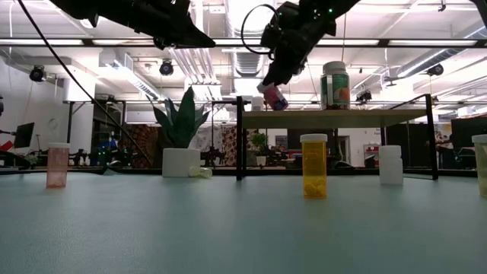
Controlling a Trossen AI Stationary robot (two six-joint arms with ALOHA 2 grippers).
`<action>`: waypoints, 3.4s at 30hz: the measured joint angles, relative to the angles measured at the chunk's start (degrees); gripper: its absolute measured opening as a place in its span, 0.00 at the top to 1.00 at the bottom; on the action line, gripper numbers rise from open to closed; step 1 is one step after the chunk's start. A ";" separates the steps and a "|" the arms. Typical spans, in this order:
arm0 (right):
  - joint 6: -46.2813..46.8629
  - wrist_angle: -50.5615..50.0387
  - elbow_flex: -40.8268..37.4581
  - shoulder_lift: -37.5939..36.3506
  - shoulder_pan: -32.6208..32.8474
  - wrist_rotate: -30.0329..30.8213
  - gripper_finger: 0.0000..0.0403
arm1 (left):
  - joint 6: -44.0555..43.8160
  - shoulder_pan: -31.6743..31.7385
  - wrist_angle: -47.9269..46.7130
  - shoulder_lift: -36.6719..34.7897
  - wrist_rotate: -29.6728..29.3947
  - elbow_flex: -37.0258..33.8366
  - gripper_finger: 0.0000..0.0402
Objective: Pick and place medicine bottles onto shelf by color
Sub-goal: Put the pink pill bottle on the shelf
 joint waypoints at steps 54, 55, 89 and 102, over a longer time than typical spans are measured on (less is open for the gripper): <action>32.27 69.65 -42.74 -22.18 28.88 -13.98 0.67 | 6.75 -12.32 25.89 4.27 33.33 0.46 0.86; 33.71 75.14 -45.62 -22.40 30.09 -10.34 0.67 | 7.39 -13.45 28.29 5.39 33.33 0.50 0.83; 36.04 104.93 -62.39 -20.94 36.59 3.07 0.67 | -5.88 -15.30 39.95 30.36 30.18 12.41 0.42; 36.08 104.31 -62.41 -20.98 36.57 3.08 0.59 | -5.87 -15.32 38.83 30.36 30.42 12.50 0.64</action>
